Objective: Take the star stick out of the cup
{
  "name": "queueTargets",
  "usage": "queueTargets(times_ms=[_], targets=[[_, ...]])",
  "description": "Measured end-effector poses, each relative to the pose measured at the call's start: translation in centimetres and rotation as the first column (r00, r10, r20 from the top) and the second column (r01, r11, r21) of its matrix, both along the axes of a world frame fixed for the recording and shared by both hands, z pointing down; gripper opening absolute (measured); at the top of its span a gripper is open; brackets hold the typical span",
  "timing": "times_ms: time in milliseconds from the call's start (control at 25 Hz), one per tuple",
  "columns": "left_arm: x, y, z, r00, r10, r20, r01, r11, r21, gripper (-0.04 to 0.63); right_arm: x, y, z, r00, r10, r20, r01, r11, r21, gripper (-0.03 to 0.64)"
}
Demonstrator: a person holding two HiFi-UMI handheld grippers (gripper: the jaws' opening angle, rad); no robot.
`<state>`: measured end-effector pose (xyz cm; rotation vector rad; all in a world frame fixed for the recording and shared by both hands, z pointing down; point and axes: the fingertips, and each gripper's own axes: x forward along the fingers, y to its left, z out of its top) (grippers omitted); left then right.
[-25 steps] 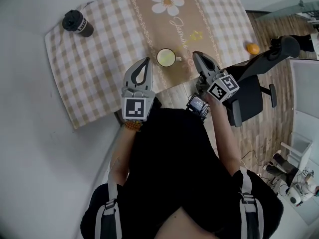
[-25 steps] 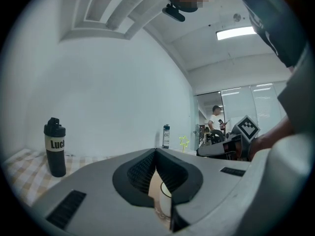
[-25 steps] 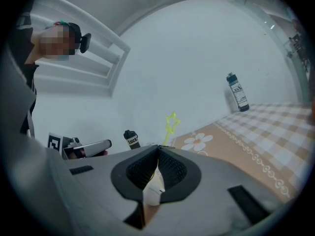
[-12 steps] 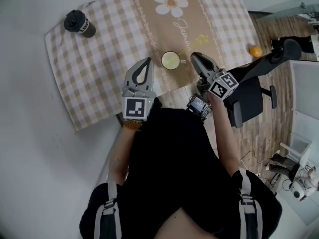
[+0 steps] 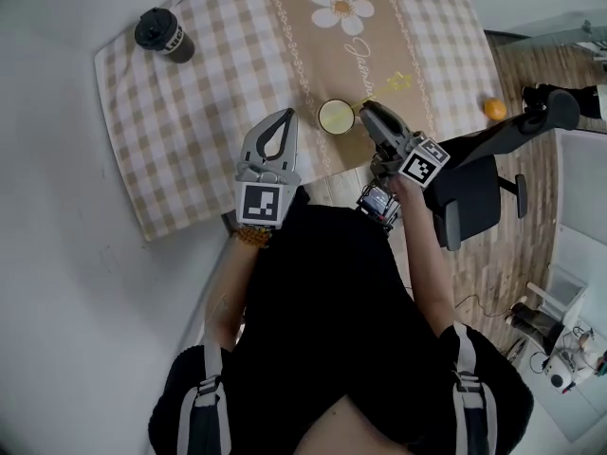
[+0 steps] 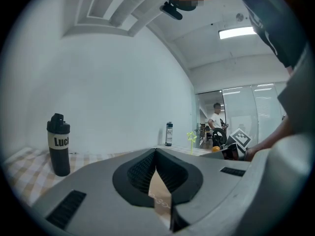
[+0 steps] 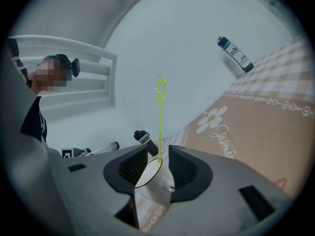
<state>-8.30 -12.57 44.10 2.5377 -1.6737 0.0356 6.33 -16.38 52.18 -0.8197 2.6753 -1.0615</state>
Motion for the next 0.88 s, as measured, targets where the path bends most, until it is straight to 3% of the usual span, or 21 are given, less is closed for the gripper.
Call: queueTargets(times_ms=[880], targets=[[-1.1, -0.3, 1.0, 1.000, -0.013, 0.007, 0.013, 1.000, -0.018, -0.006, -2.1, -0.1, 1.3, 0.997, -0.032, -0.064, 0.032, 0.999, 0.002, 0.084]])
